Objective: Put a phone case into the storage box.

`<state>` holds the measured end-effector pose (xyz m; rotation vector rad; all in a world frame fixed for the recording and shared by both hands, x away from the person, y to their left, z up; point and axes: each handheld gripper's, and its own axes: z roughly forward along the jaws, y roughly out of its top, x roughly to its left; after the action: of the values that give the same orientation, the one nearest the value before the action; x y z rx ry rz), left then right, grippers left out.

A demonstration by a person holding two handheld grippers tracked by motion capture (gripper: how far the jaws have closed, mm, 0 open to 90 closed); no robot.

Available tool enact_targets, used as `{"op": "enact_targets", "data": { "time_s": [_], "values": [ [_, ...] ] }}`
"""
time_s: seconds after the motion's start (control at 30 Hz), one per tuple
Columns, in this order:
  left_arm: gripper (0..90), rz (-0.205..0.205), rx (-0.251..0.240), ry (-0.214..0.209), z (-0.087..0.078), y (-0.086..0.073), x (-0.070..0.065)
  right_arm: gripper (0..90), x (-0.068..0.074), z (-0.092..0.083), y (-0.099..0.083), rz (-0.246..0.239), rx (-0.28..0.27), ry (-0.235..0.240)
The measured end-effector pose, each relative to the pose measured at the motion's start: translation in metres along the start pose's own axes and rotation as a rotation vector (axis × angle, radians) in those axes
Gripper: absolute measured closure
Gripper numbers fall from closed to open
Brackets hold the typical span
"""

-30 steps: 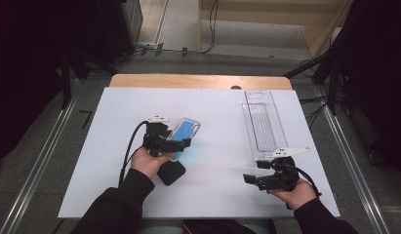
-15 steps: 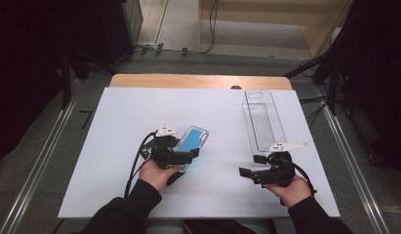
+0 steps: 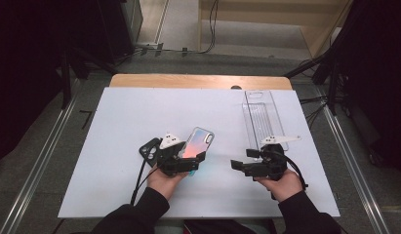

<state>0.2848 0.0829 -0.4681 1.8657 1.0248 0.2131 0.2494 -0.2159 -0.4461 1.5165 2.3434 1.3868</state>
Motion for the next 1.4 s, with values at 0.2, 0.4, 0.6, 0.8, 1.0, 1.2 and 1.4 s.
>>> {"op": "enact_targets", "data": {
  "time_s": [0.2, 0.4, 0.6, 0.8, 1.0, 1.2, 1.4],
  "values": [
    [16.1, 0.003, -0.042, 0.010, 0.001, -0.006, -0.004, 12.1, 0.007, 0.004, 0.013, 0.001, -0.022, 0.007],
    [16.1, -0.005, -0.075, 0.009, 0.003, -0.014, -0.004, 12.1, 0.013, 0.008, 0.026, 0.008, -0.039, 0.019],
    [16.1, -0.038, -0.083, -0.008, 0.006, -0.017, -0.007, 13.1, 0.017, 0.017, 0.036, 0.013, -0.042, 0.009],
    [16.1, -0.059, -0.100, -0.022, 0.007, -0.020, -0.010, 13.2, 0.020, 0.023, 0.044, 0.015, -0.055, -0.007],
    [16.1, -0.061, -0.129, -0.023, 0.008, -0.023, -0.014, 13.2, 0.023, 0.032, 0.052, 0.033, -0.049, 0.012],
    [16.1, -0.073, -0.174, -0.031, 0.007, -0.028, -0.017, 13.3, 0.023, 0.041, 0.059, 0.059, -0.038, 0.024],
    [16.1, -0.060, -0.184, -0.025, 0.007, -0.029, -0.022, 14.9, 0.022, 0.049, 0.060, 0.102, -0.027, 0.051]
  ]
}}
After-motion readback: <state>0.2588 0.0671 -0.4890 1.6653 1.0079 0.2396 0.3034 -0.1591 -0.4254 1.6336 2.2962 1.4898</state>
